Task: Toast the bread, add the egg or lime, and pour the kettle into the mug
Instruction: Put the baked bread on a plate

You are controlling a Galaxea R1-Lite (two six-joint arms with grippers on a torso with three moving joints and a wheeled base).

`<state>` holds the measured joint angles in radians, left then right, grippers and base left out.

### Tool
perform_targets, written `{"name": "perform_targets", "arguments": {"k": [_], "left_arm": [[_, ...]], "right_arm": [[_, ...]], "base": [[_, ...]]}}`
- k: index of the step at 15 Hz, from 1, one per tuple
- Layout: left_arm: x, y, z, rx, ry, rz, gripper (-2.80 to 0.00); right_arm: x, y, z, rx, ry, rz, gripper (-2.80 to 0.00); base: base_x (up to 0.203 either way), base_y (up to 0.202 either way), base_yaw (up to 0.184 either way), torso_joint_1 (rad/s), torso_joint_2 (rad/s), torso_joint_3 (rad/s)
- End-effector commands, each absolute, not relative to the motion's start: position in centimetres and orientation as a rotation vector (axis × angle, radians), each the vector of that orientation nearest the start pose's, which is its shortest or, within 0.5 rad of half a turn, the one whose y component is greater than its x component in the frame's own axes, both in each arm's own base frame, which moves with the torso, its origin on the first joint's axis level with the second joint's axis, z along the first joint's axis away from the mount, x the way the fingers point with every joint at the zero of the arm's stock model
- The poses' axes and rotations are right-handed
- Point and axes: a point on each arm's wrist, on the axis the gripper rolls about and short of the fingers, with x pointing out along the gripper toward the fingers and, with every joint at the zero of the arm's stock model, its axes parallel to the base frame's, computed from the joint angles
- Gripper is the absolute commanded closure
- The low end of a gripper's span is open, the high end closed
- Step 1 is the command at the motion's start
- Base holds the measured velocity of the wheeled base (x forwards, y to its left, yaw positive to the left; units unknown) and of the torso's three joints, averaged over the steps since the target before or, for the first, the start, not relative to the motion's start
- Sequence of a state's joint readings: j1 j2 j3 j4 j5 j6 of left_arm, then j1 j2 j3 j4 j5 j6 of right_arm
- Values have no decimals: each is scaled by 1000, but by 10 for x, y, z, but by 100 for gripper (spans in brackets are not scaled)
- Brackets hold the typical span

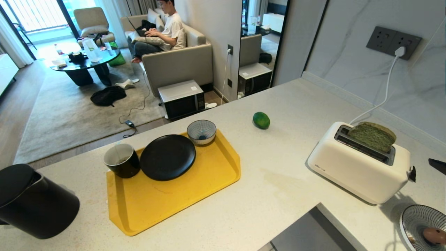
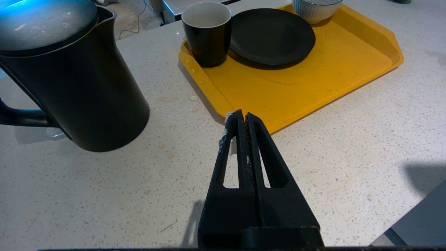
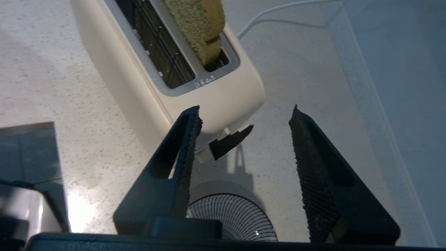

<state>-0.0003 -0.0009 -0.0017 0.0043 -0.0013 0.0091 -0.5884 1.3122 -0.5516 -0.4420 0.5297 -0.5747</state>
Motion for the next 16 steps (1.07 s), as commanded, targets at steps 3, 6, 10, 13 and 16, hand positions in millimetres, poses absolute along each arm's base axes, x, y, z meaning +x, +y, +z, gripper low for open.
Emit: {"name": "perform_targets", "arguments": {"k": [3, 6, 10, 13, 16], "left_arm": [[-23, 0, 75, 9, 3, -2, 0], [-23, 0, 75, 9, 3, -2, 0], [-23, 0, 75, 9, 3, -2, 0], [-23, 0, 75, 9, 3, -2, 0], [-23, 0, 75, 9, 3, -2, 0]], "right_arm": [[176, -97, 206, -456, 230, -12, -280], [190, -93, 214, -511, 193, -15, -280], [206, -85, 221, -493, 209, 89, -280], [208, -77, 219, -415, 387, 232, -280], [225, -80, 224, -391, 392, 325, -280]], "base": [[0, 0, 0, 0, 0, 0], [0, 0, 0, 0, 0, 0], [0, 0, 0, 0, 0, 0], [0, 0, 0, 0, 0, 0], [0, 0, 0, 0, 0, 0]]}}
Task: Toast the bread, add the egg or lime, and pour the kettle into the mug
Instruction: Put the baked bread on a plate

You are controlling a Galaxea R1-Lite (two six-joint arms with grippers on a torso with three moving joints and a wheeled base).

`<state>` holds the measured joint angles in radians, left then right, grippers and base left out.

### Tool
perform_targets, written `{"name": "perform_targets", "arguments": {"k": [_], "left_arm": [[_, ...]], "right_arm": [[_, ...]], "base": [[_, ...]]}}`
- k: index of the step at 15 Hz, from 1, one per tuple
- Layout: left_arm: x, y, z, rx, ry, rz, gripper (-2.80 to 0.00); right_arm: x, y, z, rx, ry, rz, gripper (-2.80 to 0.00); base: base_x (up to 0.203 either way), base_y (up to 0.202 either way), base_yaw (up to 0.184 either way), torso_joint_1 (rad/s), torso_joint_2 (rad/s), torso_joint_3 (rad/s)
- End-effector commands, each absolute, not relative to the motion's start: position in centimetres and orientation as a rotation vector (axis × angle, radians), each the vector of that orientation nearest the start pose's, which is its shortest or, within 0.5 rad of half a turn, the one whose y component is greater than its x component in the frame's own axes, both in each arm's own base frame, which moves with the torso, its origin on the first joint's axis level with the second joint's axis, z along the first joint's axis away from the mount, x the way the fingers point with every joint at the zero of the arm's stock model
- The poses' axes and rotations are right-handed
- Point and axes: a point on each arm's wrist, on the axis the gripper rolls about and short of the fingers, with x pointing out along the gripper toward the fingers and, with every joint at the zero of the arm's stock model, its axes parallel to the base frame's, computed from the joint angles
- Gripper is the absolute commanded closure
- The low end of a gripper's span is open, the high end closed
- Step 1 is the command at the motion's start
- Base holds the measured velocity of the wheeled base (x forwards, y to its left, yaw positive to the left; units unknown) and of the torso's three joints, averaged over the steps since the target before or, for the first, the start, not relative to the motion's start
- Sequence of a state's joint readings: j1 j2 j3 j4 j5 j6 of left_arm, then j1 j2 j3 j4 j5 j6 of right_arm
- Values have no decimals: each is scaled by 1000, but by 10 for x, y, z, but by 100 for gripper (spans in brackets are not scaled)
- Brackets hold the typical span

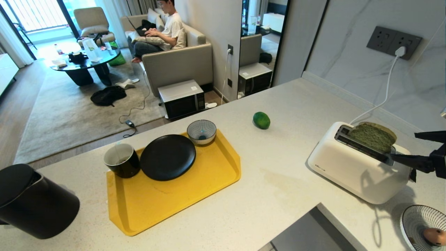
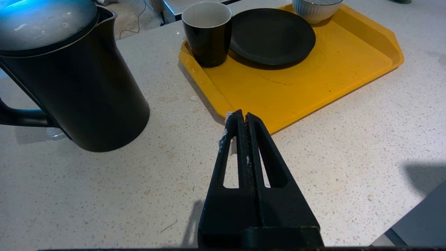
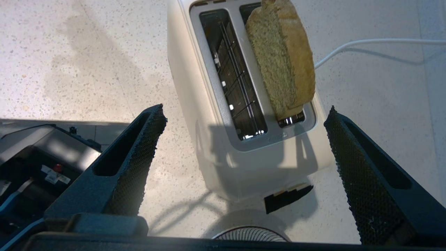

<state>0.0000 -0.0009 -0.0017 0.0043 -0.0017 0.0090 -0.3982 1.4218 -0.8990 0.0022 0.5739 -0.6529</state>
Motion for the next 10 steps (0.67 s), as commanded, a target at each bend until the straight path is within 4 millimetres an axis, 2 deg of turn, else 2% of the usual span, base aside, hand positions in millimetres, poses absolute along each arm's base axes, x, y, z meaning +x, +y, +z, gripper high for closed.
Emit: {"name": "perform_targets", "arguments": {"k": [1, 10], "left_arm": [[-23, 0, 75, 9, 3, -2, 0], [-23, 0, 75, 9, 3, -2, 0]], "right_arm": [[230, -82, 226, -392, 390, 329, -280], [286, -91, 216, -385, 444, 326, -280]], "base": [[0, 0, 0, 0, 0, 0], [0, 0, 0, 0, 0, 0]]}}
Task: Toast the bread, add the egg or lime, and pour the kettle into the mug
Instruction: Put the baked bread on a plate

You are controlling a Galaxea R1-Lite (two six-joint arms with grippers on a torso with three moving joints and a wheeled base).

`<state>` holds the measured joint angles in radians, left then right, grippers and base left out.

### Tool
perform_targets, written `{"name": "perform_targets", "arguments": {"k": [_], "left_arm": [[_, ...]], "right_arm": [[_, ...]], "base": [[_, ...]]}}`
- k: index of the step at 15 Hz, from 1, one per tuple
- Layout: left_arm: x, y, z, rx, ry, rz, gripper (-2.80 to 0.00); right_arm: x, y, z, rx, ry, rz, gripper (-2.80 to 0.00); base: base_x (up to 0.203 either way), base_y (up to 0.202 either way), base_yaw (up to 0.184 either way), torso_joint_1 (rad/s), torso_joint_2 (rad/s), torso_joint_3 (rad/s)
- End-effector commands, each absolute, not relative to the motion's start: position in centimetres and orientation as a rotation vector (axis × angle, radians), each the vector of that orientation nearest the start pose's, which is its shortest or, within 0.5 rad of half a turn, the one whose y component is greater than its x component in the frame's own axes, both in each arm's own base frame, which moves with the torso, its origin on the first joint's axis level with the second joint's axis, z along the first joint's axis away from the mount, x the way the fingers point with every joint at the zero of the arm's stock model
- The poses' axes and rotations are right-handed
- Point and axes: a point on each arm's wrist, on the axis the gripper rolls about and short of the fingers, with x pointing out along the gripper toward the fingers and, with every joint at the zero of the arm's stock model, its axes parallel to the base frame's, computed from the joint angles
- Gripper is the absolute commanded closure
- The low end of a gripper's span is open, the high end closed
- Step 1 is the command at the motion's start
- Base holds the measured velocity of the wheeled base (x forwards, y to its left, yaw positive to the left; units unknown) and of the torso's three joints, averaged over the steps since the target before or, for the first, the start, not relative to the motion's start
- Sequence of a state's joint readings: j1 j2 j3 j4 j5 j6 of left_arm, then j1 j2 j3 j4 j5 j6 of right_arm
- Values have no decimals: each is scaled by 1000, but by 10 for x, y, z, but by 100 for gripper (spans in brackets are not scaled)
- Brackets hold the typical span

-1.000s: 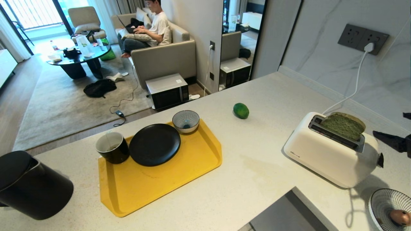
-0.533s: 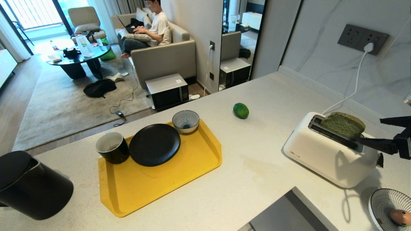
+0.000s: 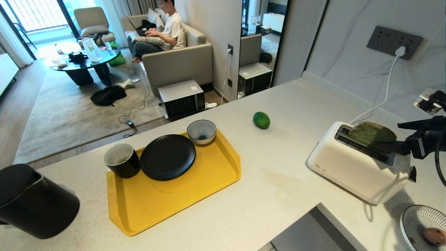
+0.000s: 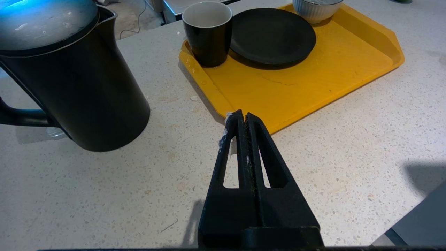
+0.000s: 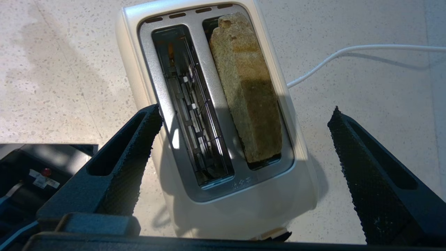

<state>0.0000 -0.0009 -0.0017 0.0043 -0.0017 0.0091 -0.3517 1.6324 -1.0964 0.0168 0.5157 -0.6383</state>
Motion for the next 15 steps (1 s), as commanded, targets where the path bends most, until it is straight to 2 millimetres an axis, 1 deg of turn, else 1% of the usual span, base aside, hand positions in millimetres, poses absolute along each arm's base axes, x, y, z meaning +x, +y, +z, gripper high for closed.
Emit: {"name": "perform_targets", "arguments": {"k": [1, 6, 9, 10, 15], "left_arm": [[-23, 0, 75, 9, 3, -2, 0], [-23, 0, 75, 9, 3, -2, 0], [-23, 0, 75, 9, 3, -2, 0], [-23, 0, 75, 9, 3, -2, 0], [-23, 0, 75, 9, 3, -2, 0]], "right_arm": [[290, -92, 215, -388, 447, 324, -280], [301, -96, 209, -382, 467, 316, -280], [305, -97, 210, -386, 462, 315, -280], [306, -97, 209, -386, 465, 314, 0], [302, -96, 211, -392, 457, 317, 0]], "base": [[0, 0, 0, 0, 0, 0], [0, 0, 0, 0, 0, 0], [0, 0, 0, 0, 0, 0], [0, 0, 0, 0, 0, 0], [0, 0, 0, 0, 0, 0]]}}
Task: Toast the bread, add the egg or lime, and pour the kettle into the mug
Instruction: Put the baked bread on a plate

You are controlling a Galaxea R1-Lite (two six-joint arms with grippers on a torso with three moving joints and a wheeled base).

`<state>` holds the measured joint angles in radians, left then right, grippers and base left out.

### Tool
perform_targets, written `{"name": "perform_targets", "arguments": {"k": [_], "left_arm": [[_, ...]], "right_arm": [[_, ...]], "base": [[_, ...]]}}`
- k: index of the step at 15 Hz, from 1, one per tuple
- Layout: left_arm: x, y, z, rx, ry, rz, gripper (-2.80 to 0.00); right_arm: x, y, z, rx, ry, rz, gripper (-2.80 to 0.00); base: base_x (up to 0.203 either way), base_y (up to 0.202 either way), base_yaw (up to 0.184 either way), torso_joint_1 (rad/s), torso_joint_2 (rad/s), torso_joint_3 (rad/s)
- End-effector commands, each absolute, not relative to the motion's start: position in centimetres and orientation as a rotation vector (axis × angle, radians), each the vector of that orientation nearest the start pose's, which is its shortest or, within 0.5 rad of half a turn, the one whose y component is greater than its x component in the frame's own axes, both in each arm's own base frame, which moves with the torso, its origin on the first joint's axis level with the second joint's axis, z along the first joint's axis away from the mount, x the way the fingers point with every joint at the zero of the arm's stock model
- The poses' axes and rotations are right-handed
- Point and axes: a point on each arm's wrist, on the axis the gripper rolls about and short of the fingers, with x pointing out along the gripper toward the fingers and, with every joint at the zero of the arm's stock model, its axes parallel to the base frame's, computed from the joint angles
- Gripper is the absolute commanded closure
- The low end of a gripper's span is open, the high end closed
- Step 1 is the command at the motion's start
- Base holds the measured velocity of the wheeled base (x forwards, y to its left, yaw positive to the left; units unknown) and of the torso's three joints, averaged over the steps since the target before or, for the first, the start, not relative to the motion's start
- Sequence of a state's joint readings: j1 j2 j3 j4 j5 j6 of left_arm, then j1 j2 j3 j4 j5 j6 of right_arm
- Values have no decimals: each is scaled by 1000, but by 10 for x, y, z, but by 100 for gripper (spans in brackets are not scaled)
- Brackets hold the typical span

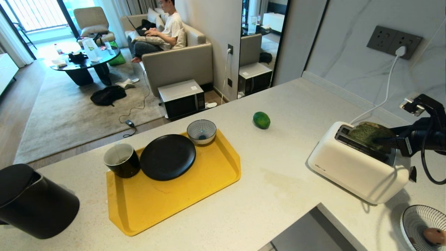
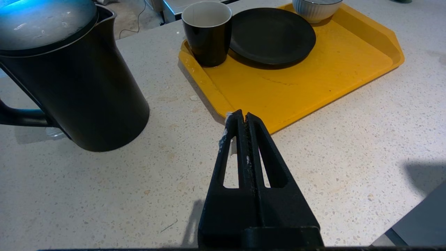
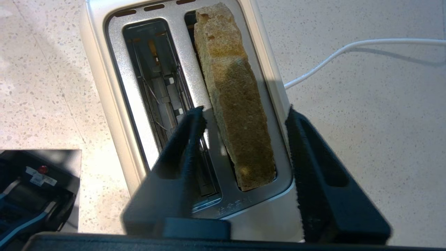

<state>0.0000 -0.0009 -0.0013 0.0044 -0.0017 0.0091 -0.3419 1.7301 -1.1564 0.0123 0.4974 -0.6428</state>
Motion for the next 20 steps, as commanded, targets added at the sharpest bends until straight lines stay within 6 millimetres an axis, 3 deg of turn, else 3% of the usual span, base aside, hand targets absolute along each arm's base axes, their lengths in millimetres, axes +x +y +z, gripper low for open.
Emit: {"name": "perform_targets", "arguments": {"k": [1, 8, 12, 16, 20], "left_arm": [[-23, 0, 75, 9, 3, -2, 0], [-23, 0, 75, 9, 3, -2, 0], [-23, 0, 75, 9, 3, -2, 0], [-23, 0, 75, 9, 3, -2, 0], [-23, 0, 75, 9, 3, -2, 0]], "right_arm": [[300, -95, 212, -392, 455, 317, 0], [274, -86, 237, -377, 388, 282, 0], [229, -71, 276, -290, 274, 184, 0], [176, -53, 316, -309, 25, 63, 0], [136, -41, 325, -319, -9, -35, 0]], "base": [[0, 0, 0, 0, 0, 0], [0, 0, 0, 0, 0, 0], [0, 0, 0, 0, 0, 0], [0, 0, 0, 0, 0, 0], [0, 0, 0, 0, 0, 0]]}}
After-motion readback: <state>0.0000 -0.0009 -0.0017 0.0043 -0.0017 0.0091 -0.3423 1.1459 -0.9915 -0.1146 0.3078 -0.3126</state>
